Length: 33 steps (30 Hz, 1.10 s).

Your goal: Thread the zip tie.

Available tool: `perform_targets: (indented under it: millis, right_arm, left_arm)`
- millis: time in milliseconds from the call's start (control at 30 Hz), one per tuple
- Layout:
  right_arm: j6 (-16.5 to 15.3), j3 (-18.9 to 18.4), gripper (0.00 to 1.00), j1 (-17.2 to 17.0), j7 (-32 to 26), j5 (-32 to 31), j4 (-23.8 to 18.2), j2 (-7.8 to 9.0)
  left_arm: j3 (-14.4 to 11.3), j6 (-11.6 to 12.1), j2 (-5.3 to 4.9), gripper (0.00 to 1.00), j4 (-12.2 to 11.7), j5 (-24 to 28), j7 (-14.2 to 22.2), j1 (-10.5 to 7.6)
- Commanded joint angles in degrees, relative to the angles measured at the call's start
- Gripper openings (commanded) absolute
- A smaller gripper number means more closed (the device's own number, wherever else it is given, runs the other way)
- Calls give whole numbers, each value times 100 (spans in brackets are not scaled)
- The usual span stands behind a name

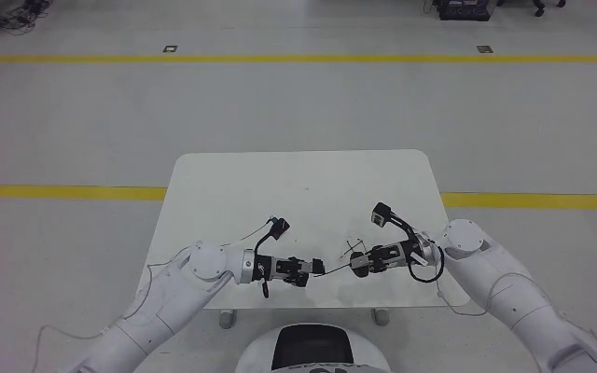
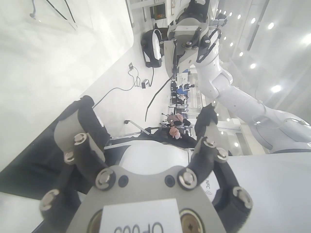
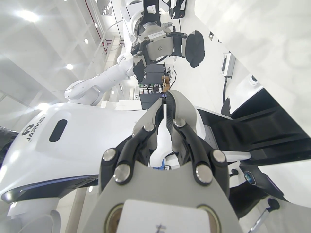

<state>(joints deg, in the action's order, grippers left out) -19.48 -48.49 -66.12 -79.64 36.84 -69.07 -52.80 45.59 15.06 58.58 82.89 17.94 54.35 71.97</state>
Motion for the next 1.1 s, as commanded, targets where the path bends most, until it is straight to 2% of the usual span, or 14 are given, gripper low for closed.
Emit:
perform_targets:
  millis: [0, 100, 200, 400, 533, 633, 767, 1067]
  right_arm:
    - [0, 0, 0, 0, 0, 0, 0, 0]
    - [6, -7, 0, -37, 205, -69, -22, -5]
    - [0, -83, 0, -117, 285, -67, -102, -5]
    - [0, -529, 0, -288, 47, 45, -107, 17]
    - [0, -892, 0, -480, 0, 170, -203, -3]
    - [0, -1046, 0, -570, 0, 180, -267, -26]
    - [0, -1113, 0, -584, 0, 93, -244, -41]
    - [0, -1113, 0, -584, 0, 93, -244, -41]
  left_arm:
    - [0, 0, 0, 100, 0, 0, 0, 0]
    - [-63, -1, 31, 100, 52, 79, -233, 29]
    - [-183, 53, 93, 100, 70, 252, -337, -39]
    - [-409, 73, 238, 100, -94, 511, -626, -263]
    - [-642, 51, 370, 100, -196, 623, -811, -430]
    - [-787, 22, 472, 100, -279, 783, -977, -536]
    - [-904, 143, 583, 100, -412, 930, -1271, -609]
    - [-904, 143, 583, 100, -412, 930, -1271, -609]
